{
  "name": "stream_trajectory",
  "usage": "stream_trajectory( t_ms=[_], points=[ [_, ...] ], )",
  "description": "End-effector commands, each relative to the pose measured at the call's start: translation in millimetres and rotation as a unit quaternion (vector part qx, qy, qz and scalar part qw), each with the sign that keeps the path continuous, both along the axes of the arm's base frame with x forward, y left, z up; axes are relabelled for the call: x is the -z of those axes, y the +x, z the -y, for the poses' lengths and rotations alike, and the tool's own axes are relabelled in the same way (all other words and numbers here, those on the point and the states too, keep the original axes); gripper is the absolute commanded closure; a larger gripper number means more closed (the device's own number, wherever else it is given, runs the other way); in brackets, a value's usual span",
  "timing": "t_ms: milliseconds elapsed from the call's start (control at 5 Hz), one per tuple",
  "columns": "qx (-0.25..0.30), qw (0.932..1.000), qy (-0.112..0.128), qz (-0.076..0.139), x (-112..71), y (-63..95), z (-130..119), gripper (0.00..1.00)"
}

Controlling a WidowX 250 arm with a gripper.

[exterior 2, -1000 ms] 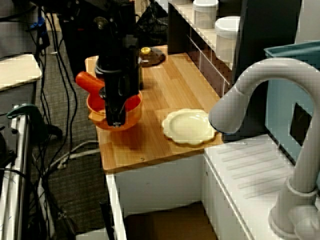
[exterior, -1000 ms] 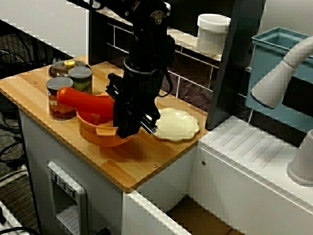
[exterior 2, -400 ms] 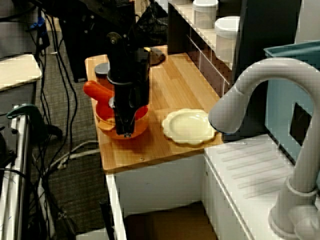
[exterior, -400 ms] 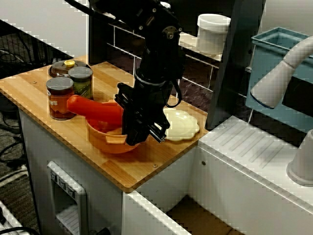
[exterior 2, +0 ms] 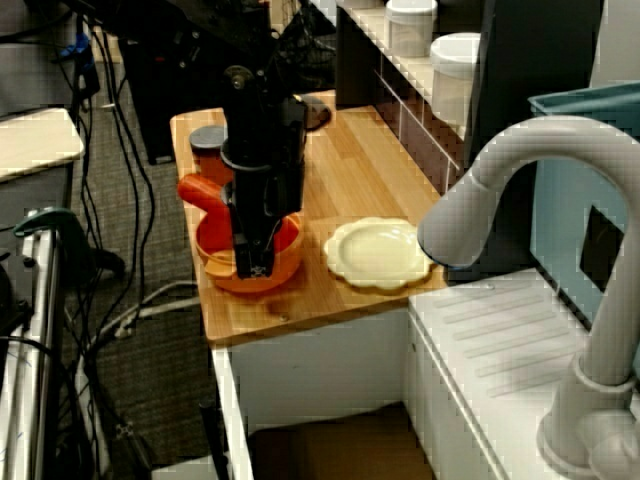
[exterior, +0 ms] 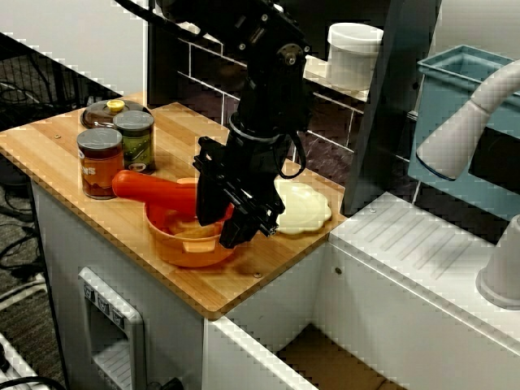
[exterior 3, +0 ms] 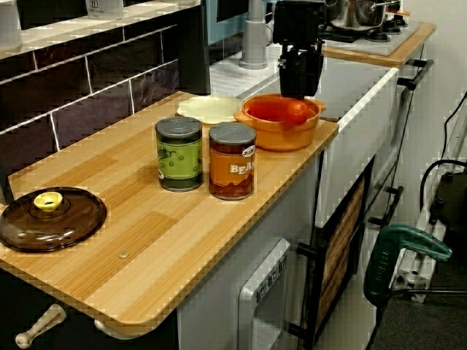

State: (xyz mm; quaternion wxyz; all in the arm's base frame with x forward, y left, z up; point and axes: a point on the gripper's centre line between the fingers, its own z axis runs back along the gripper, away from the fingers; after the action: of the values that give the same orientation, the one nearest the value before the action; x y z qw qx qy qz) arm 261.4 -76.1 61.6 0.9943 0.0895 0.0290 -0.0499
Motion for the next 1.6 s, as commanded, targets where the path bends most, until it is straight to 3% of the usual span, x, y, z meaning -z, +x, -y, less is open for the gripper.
stream_trajectory(
  t_ms=[0, 200, 400, 600, 1000, 1400],
  points=[
    [0.018, 0.9997, -0.011, 0.015, -25.8, 7.7, -5.6, 0.0],
    [0.035, 0.9992, -0.015, 0.014, -39.5, 7.4, -13.0, 0.0],
    [0.123, 0.9923, 0.006, -0.01, -52.1, 10.1, -23.4, 0.0],
    [0.175, 0.9841, 0.013, -0.027, -52.1, 14.1, -38.7, 0.0],
    [0.262, 0.9634, 0.007, -0.055, -34.4, 17.8, -58.2, 0.0],
    [0.262, 0.9632, 0.011, -0.056, -24.3, 12.8, -64.1, 0.0]
  ],
)
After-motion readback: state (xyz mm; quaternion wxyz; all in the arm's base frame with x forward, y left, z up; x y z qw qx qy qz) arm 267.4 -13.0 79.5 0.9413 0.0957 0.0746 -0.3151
